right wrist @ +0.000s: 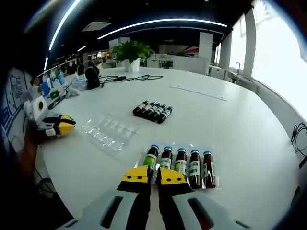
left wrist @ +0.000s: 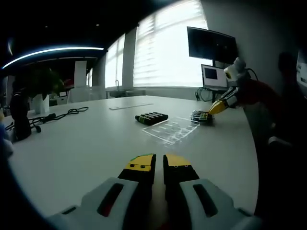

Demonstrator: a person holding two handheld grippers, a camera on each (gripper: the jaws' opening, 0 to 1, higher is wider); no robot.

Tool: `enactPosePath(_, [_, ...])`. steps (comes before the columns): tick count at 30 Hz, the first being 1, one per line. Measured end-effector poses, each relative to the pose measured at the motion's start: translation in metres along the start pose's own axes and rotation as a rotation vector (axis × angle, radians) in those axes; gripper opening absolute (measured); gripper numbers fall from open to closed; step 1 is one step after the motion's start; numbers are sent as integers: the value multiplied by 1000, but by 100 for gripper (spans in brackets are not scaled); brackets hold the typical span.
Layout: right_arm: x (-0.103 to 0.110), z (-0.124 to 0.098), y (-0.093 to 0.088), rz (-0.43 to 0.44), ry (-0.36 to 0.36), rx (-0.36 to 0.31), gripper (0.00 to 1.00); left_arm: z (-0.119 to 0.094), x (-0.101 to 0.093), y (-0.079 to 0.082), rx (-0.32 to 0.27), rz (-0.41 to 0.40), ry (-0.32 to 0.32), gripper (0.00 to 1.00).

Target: Grip medicine bottles put into box

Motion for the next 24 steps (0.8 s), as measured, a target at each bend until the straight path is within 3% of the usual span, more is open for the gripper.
enactPosePath(14, [7, 4, -2, -34, 46, 46, 2, 0, 0, 0, -1, -2, -1, 2])
enactPosePath(24, [8, 8, -1, -41, 31, 44, 0, 0, 1, 0, 3, 0, 3, 2])
Point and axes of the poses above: the point that each gripper's makers call its tool centre point, and the gripper's own axes: z roughly forward along the fingers, x roughly to its left, y roughly out of its top, the point moved 10 cm from there along -z, roughly backward along the fingers, and after that the axes turned 14 degrees about x, right-handed, at the moved point
